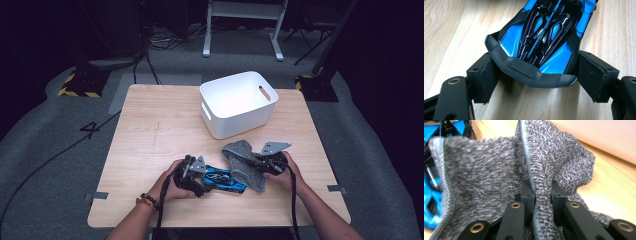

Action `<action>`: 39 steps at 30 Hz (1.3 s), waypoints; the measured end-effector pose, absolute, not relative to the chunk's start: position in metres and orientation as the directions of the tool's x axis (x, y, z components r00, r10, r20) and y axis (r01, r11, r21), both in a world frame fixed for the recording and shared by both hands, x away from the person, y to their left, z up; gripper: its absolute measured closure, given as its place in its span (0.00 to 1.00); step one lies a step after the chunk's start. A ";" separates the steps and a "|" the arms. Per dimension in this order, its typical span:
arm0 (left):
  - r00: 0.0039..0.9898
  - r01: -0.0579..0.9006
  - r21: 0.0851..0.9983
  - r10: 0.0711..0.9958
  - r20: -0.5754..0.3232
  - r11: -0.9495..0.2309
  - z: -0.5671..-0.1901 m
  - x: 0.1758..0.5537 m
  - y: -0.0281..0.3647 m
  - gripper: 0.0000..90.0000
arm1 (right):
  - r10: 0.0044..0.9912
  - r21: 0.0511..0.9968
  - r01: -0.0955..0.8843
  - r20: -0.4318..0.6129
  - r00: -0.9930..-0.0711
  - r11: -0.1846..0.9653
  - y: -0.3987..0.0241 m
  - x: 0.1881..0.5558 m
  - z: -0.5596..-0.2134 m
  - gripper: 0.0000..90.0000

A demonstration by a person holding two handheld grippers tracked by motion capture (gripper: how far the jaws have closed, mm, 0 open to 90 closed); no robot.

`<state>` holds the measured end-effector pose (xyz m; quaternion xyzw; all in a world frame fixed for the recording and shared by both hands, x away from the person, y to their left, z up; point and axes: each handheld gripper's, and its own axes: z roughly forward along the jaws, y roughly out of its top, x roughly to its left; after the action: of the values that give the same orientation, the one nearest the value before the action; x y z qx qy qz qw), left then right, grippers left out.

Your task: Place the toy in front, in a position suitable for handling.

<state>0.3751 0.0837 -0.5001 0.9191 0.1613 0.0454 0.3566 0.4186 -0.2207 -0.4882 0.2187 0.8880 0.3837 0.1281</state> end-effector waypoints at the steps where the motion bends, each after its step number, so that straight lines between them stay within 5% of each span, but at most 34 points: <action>1: 0.941 0.268 0.673 0.336 -0.031 -0.689 -0.501 0.375 0.082 0.25 | 0.471 0.725 0.280 -0.069 -0.879 0.629 -0.216 0.418 -0.491 0.86; 14: 0.953 0.242 0.648 0.302 -0.020 -0.722 -0.505 0.389 0.065 0.00 | 0.419 0.726 0.273 -0.024 -0.907 0.631 -0.204 0.412 -0.497 0.87; 19: 0.961 0.221 0.645 0.277 -0.015 -0.732 -0.503 0.388 0.064 0.01 | 0.423 0.730 0.278 -0.017 -0.906 0.624 -0.204 0.412 -0.497 0.87; 22: 0.971 0.191 0.652 0.239 -0.016 -0.734 -0.499 0.385 0.065 0.21 | 0.423 0.725 0.273 -0.028 -0.906 0.633 -0.204 0.412 -0.497 0.87; 39: 0.958 0.226 0.660 0.286 -0.018 -0.717 -0.500 0.376 0.066 0.23 | 0.360 0.651 0.231 -0.069 -0.930 0.723 -0.234 0.391 -0.487 0.87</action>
<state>0.3762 0.0661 -0.5000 0.9255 0.1384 0.0428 0.3501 0.3906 -0.2338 -0.4866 0.1602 0.9233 0.3358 0.0958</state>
